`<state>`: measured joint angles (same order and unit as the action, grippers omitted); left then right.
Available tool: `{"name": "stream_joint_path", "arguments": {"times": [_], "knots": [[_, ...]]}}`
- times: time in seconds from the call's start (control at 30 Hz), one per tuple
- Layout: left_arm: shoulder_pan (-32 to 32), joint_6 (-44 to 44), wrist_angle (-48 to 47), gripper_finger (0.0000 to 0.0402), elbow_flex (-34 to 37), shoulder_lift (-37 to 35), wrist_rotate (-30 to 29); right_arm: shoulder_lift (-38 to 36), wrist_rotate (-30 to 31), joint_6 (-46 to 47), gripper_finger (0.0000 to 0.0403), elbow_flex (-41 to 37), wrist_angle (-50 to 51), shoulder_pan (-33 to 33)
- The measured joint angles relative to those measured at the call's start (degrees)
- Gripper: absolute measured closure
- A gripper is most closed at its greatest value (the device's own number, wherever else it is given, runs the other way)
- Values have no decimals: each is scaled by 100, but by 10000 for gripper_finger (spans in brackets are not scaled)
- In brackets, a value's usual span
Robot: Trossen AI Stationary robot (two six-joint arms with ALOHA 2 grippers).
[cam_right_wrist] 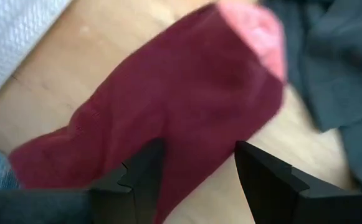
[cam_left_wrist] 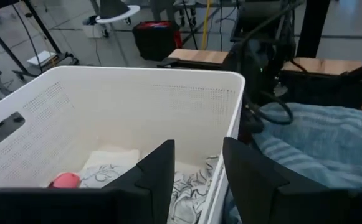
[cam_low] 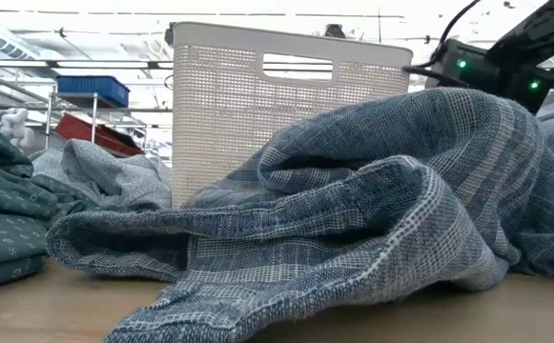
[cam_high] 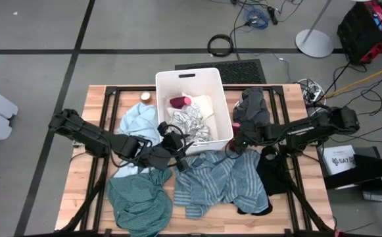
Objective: Sort clothes
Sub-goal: Put the red sock into the white laundry bin
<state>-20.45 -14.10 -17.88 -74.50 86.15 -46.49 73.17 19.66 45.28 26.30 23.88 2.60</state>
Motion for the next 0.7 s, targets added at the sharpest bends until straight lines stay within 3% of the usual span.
{"name": "stream_joint_path", "arguments": {"times": [0.17,0.43,0.7], "knots": [[-22,111,0,255,0,2,1,303,-114,56,247,30,-69,0],[-35,96,-3,256,0,2,1,260,-116,-119,390,16,-61,-5],[-109,99,-10,256,0,2,1,-513,-263,-160,399,-22,151,-66]]}}
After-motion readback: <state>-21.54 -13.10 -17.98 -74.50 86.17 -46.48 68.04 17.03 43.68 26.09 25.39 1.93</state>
